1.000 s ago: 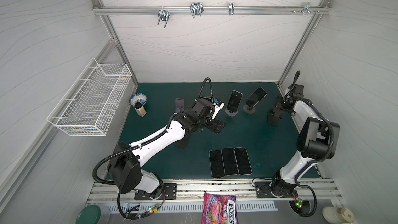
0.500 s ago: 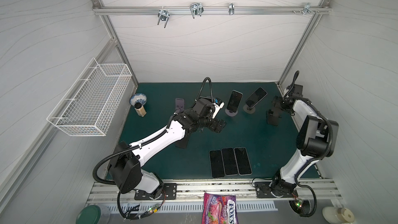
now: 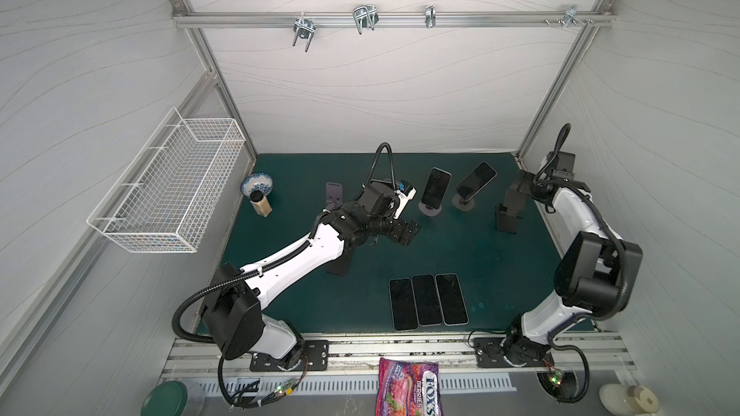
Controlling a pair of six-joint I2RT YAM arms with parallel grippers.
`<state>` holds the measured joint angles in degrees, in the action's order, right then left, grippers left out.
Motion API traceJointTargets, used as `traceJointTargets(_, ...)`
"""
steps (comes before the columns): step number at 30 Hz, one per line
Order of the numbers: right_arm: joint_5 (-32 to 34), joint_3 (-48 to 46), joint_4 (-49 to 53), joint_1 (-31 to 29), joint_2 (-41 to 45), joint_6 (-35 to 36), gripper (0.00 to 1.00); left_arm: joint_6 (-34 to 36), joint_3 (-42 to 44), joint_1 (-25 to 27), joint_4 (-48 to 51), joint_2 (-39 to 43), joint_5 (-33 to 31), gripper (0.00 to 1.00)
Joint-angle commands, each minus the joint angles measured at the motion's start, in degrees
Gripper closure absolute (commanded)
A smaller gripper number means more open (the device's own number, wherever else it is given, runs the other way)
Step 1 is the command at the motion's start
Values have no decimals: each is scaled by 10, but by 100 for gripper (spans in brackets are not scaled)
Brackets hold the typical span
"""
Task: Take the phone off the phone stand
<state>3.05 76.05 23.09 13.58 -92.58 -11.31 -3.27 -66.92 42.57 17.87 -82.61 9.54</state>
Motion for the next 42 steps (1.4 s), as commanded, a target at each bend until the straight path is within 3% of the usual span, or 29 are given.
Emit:
traceJointTargets(1,4,2,26,-2,49,-27,1,11,-19,-9,-23,14,-12,10)
traceJointTargets(9,18,31,72,-100,115,-49,3,-6,-40,-60,-18,25,-21,10)
traceJointTargets(12,60,37,74,-172,130,-54,3,-13,-53,-88,-24,23,-7,10)
traceJointTargets(15,122,40,73,-251,134,-43,1,-10,-59,-114,-51,17,57,10)
traceJointTargets(22,192,45,64,-368,120,-33,1,49,-133,-119,-26,-26,79,10)
traceJointTargets(25,219,41,64,-394,114,-42,1,26,-120,-122,-37,-30,113,10)
traceJointTargets(30,223,37,81,-405,104,-120,1,-3,-85,-122,-57,-8,131,10)
traceJointTargets(39,218,35,48,-434,73,-137,1,1,-64,-122,-59,19,135,10)
traceJointTargets(42,218,36,35,-442,54,-142,5,8,-62,-122,-54,23,128,10)
